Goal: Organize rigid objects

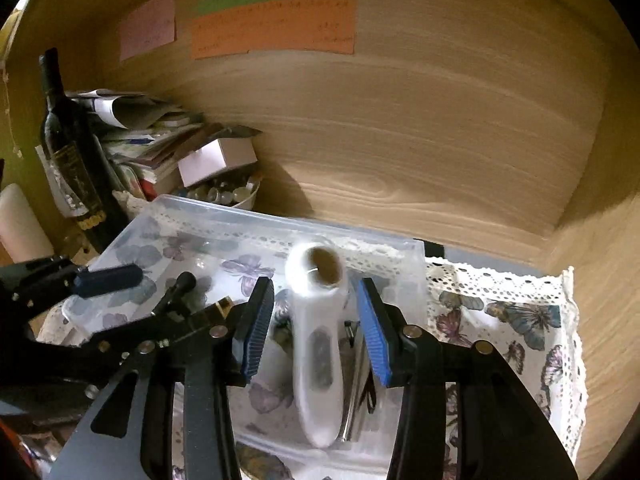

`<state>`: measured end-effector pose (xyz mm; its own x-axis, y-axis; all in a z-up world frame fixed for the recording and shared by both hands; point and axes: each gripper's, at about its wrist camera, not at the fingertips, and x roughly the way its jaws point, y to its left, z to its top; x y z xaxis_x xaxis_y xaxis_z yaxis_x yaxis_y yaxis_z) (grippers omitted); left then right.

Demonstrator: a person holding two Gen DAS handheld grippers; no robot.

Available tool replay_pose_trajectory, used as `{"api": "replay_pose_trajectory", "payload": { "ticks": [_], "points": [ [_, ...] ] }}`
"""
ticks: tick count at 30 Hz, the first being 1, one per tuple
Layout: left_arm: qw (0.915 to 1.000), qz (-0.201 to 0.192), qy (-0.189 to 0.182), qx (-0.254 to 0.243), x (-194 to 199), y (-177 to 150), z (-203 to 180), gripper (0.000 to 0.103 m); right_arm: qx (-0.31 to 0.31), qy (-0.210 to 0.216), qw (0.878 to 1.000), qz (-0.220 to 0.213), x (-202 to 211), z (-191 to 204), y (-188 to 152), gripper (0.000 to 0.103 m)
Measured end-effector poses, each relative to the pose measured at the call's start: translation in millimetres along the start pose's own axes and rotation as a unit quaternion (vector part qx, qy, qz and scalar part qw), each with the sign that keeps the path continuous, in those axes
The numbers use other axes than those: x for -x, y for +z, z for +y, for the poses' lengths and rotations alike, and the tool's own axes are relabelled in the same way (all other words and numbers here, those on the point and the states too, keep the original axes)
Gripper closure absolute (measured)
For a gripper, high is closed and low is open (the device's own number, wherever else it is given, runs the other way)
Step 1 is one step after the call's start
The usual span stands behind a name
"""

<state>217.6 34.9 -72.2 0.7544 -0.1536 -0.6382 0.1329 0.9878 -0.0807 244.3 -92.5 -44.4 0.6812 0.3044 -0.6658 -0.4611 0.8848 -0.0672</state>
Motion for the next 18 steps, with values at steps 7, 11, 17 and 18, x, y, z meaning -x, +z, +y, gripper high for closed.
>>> {"api": "replay_pose_trajectory", "payload": {
  "ticks": [7,11,17,18],
  "points": [
    [0.9990,-0.043,0.009,-0.001,40,2,-4,0.046,-0.004,0.018,0.997,-0.071,63,3,-2,0.054],
    [0.9961,-0.085,0.022,-0.011,77,1,-14,0.034,-0.005,0.016,0.992,-0.126,107,5,-7,0.045],
    [0.9862,-0.159,0.045,-0.006,138,-5,-34,0.001,-0.020,0.017,0.980,-0.195,161,13,-23,0.007],
    [0.9841,-0.170,0.050,-0.004,146,-8,-37,0.000,-0.025,0.014,0.978,-0.205,168,14,-26,0.001]
  ]
}}
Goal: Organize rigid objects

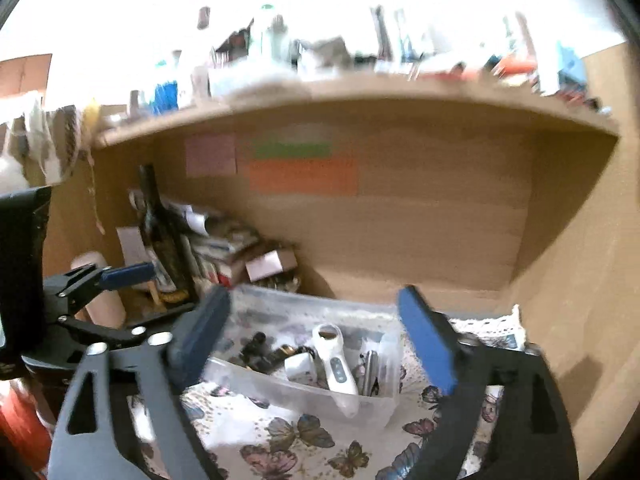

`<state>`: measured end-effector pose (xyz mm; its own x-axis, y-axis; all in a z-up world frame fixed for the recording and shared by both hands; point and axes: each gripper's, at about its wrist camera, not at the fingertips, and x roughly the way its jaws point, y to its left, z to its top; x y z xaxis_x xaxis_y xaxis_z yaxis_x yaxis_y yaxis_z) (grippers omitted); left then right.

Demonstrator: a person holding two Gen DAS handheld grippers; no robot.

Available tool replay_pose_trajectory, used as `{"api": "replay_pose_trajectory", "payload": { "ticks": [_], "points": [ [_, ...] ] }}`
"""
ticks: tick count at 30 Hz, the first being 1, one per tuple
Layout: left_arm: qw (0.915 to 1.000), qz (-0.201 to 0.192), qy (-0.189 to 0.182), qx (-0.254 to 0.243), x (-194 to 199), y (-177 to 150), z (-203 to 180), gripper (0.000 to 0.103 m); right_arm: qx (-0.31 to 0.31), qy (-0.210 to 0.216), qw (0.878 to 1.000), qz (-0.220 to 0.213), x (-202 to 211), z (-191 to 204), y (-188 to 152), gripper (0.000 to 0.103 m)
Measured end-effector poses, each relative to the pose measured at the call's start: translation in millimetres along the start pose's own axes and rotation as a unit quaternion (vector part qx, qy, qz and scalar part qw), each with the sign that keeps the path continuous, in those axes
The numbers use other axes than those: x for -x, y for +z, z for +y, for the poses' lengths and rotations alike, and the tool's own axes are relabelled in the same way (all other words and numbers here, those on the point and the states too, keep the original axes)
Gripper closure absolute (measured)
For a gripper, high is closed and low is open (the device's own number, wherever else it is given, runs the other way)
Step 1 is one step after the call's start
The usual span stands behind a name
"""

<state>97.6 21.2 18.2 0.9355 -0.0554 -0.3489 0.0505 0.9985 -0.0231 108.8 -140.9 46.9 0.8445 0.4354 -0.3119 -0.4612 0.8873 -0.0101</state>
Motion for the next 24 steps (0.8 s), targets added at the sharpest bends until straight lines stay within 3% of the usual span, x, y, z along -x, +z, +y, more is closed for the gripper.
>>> {"api": "replay_pose_trajectory", "payload": {
  "ticks": [11,24],
  "points": [
    [0.9980,-0.060,0.017,0.009,68,0,-7,0.000,-0.013,-0.015,0.999,-0.039,45,12,-13,0.000],
    [0.9969,-0.079,0.009,0.003,85,-2,-11,0.000,-0.033,-0.039,0.997,-0.052,60,8,-19,0.000]
  ]
}}
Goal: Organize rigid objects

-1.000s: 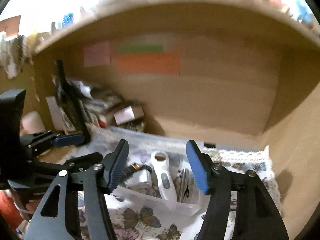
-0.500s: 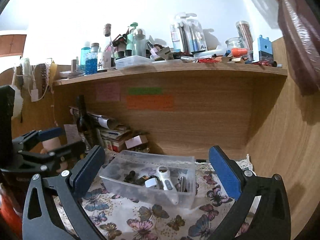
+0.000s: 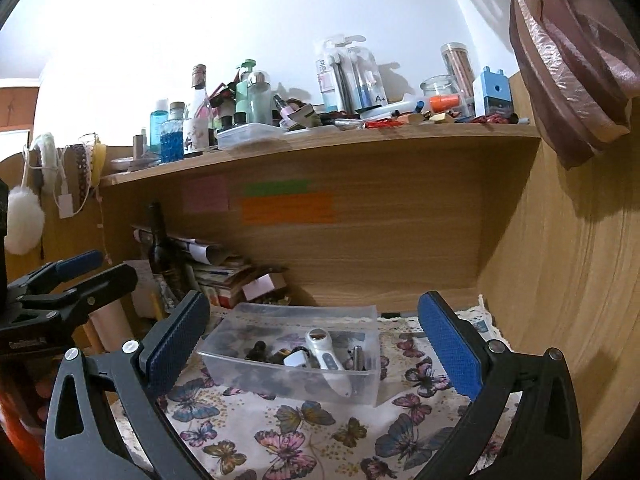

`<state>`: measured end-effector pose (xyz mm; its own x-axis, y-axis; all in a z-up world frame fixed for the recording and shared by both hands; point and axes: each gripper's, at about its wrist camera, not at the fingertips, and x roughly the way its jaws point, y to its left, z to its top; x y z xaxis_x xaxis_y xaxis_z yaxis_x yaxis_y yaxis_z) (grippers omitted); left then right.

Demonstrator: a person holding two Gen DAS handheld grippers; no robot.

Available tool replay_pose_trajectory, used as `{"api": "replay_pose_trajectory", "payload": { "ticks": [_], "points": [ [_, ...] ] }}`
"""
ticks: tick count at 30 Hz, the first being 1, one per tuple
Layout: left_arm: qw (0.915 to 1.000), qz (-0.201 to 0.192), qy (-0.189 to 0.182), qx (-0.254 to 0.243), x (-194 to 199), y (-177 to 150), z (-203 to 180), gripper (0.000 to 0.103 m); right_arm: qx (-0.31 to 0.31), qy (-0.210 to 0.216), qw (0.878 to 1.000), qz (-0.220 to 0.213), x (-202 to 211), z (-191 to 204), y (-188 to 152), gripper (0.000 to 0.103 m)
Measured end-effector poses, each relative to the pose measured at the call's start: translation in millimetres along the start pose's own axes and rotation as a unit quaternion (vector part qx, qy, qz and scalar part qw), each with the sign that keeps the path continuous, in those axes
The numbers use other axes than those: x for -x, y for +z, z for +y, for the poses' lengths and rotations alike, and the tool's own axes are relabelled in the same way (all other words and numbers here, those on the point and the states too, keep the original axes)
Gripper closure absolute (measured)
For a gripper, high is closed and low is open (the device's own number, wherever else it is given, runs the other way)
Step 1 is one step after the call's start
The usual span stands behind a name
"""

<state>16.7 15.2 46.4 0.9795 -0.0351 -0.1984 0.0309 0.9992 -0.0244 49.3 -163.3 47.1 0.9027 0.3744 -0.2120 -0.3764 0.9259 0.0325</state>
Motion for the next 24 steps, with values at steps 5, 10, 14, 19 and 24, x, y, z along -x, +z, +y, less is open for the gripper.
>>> {"api": "replay_pose_trajectory", "payload": {
  "ticks": [5,10,14,19,24],
  "points": [
    [1.0000,0.000,-0.002,-0.001,0.3,0.1,0.0,0.000,0.003,0.001,1.000,-0.003,1.9,2.5,0.6,0.000],
    [1.0000,-0.001,-0.001,-0.001,0.4,0.3,-0.5,0.000,0.005,0.001,1.000,-0.003,1.4,3.5,0.4,0.000],
    [1.0000,-0.002,-0.001,-0.001,0.3,0.2,-0.4,0.000,0.004,0.001,1.000,-0.003,1.5,2.8,0.7,0.000],
    [1.0000,-0.002,0.000,0.000,0.0,0.2,0.0,0.000,0.001,-0.003,1.000,-0.004,2.0,3.3,-0.1,0.000],
    [1.0000,0.000,-0.004,0.000,-1.1,0.6,0.2,0.000,-0.006,-0.004,1.000,-0.005,2.7,1.6,0.0,0.000]
  ]
}}
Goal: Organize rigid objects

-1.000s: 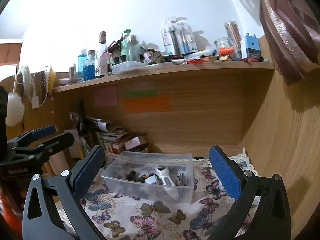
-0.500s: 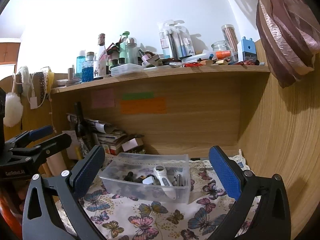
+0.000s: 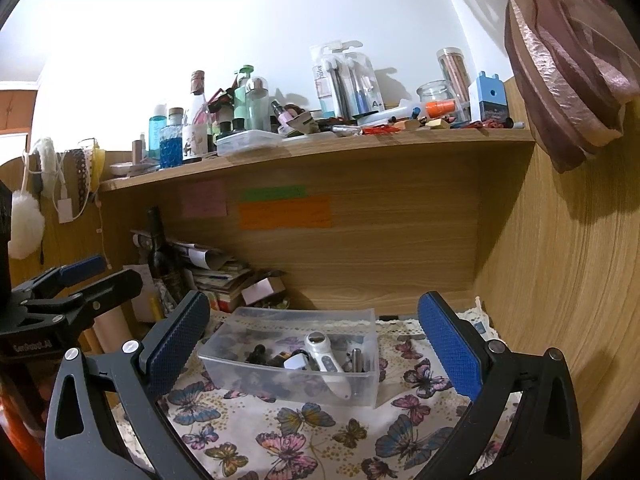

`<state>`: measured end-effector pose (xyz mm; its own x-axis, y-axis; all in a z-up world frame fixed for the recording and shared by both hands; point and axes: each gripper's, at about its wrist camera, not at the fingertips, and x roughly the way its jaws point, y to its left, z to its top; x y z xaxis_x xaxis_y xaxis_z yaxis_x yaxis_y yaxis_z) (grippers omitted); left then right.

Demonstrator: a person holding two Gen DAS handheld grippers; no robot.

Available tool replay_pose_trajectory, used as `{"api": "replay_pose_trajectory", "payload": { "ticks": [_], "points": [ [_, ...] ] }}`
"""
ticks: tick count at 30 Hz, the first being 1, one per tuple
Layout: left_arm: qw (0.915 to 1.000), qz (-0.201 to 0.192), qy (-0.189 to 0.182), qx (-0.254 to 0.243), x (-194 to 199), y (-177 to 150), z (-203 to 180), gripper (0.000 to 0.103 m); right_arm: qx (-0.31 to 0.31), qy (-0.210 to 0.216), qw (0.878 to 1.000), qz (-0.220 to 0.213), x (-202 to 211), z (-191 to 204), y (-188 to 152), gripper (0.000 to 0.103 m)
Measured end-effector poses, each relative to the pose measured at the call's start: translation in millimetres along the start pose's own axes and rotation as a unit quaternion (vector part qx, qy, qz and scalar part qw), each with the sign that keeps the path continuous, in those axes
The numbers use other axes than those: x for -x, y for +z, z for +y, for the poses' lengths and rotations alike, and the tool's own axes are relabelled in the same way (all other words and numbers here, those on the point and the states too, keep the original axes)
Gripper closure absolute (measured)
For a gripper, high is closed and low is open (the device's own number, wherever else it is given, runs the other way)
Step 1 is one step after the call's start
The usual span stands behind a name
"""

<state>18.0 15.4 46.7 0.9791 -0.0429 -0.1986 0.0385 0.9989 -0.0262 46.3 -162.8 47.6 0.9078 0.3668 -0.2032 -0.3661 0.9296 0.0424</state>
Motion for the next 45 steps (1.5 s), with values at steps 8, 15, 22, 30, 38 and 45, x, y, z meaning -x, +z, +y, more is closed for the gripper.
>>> {"api": "replay_pose_trajectory", "payload": {
  "ticks": [8,15,22,30,38,45],
  "points": [
    [1.0000,0.000,-0.001,0.000,-1,0,-1,0.000,0.000,-0.002,1.000,0.000,0,-1,0,0.000],
    [1.0000,0.002,0.001,0.004,-3,1,-2,0.000,0.005,0.003,1.000,0.001,-1,1,0,0.000],
    [1.0000,0.002,0.003,0.004,-5,0,-4,0.000,0.007,0.006,1.000,0.006,-5,2,-1,0.000],
    [1.0000,0.002,0.002,0.003,-6,-1,-5,0.000,0.007,0.008,1.000,0.009,-7,1,-2,0.000],
    [1.0000,0.004,0.000,0.005,-8,-1,-6,0.000,0.008,0.008,1.000,0.009,-8,1,-2,0.000],
    [0.9999,0.008,-0.002,0.013,-10,-1,-4,0.000,0.008,0.010,1.000,0.012,-10,1,-3,0.000]
  ]
}}
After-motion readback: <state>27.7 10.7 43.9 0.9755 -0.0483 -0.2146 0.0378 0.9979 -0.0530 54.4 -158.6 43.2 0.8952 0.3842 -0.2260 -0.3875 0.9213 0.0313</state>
